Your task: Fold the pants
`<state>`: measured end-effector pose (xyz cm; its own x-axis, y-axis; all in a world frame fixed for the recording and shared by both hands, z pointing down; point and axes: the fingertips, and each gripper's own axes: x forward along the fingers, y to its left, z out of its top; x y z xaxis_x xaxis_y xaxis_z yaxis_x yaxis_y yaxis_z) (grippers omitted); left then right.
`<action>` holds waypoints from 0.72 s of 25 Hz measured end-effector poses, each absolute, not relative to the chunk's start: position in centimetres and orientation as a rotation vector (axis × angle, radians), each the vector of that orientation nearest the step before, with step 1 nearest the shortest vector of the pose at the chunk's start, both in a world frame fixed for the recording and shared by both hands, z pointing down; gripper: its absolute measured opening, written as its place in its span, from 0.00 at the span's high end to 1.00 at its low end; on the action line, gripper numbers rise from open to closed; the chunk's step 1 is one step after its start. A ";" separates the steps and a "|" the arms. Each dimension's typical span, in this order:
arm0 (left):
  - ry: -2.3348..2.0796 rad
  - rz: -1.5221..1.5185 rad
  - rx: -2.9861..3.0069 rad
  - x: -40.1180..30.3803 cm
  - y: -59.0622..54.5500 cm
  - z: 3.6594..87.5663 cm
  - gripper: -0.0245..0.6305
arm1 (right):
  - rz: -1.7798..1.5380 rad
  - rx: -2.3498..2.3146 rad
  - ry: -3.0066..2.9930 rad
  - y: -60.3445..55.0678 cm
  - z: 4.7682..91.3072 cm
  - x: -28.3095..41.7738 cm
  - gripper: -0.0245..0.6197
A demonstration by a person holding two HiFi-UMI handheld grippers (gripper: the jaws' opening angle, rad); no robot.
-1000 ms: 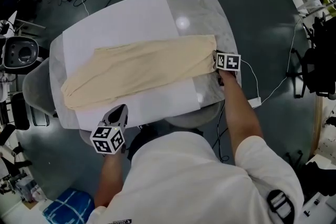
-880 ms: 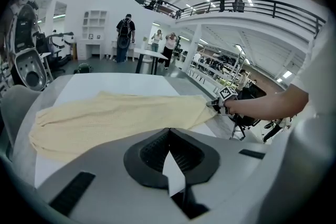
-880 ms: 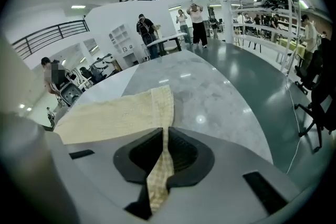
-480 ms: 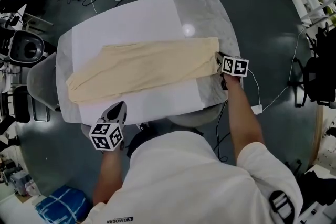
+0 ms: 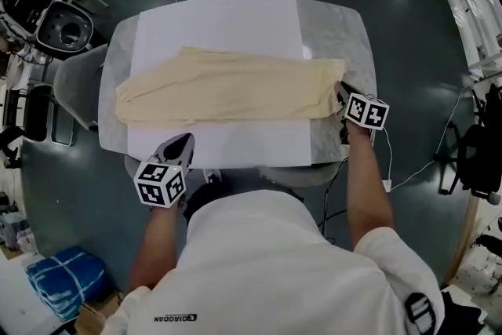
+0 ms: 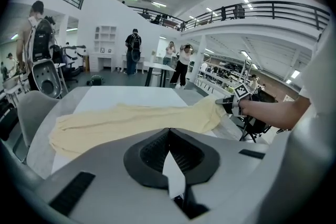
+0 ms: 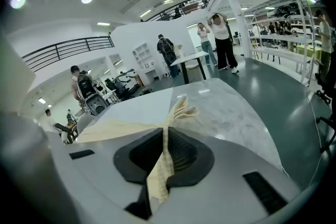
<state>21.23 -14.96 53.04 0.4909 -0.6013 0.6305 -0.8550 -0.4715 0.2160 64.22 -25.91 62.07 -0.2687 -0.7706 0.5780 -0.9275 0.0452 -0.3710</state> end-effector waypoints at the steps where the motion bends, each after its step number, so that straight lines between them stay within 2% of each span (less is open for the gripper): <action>1: -1.205 0.649 2.222 20.9 -14.8 53.0 0.92 | 1.028 1.733 -2.105 -26.0 61.8 63.7 0.89; 11: -1.221 0.554 2.209 17.0 -14.9 52.6 0.92 | 0.954 1.675 -2.228 -27.1 56.3 57.6 0.89; 18: -1.240 0.525 2.213 10.4 -15.4 51.5 0.92 | 0.850 1.621 -2.317 -28.5 51.5 48.7 0.89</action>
<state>10.36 -15.43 51.54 0.4997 -0.6511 0.5713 -0.8634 -0.4274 0.2681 48.67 -28.49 51.53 -0.3845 -0.8000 0.4606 -0.9081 0.2381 -0.3446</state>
